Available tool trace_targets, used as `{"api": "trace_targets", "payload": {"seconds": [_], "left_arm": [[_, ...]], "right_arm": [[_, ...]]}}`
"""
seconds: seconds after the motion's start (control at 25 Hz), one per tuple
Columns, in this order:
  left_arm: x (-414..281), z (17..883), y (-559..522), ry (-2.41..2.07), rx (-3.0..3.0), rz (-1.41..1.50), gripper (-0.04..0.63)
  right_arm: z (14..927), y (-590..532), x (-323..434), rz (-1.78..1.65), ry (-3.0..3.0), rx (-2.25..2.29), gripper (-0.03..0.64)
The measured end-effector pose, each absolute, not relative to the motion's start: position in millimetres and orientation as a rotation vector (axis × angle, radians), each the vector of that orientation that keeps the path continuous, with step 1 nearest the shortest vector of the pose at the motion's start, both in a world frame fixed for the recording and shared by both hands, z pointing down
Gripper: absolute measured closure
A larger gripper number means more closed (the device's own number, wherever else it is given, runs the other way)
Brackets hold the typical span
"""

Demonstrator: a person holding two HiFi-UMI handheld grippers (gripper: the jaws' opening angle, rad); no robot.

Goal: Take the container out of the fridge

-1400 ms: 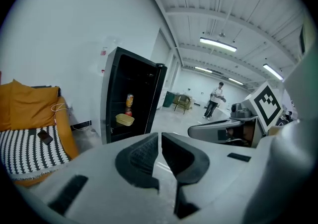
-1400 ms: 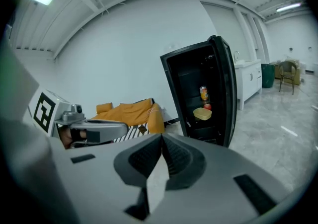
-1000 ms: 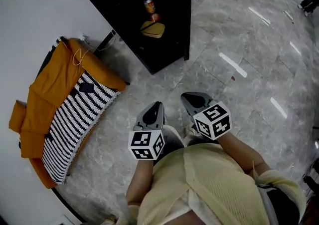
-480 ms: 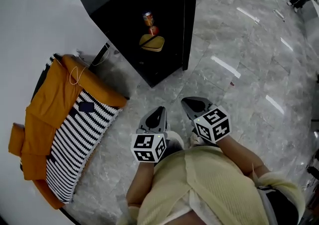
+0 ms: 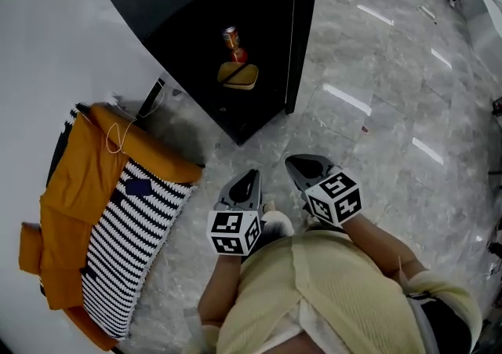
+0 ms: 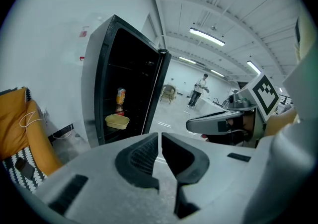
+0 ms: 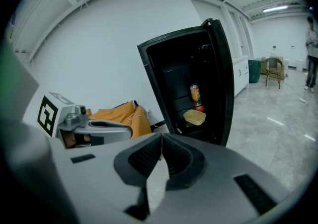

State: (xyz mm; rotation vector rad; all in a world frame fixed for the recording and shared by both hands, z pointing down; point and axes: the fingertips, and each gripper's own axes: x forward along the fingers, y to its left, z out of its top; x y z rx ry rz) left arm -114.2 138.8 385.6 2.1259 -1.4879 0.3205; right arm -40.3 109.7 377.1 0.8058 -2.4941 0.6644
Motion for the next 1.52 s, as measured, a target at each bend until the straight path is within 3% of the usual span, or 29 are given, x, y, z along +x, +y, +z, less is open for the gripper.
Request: {"api": "trace_targets", "payload": {"seconds": [0.96,1.52], "left_arm": [[-137.0,439.6,83.0,-1.211,2.299,0.54,0.555],[-125.7,478.7,-4.3,-1.366,2.258,0.645,0.555]], "right_arm": [[410.8,67.2,-75.2,0.744,-2.429,0.96,0.588],[453.1,-18.6,-53.1,0.753,-2.435,0.882,0.588]]}}
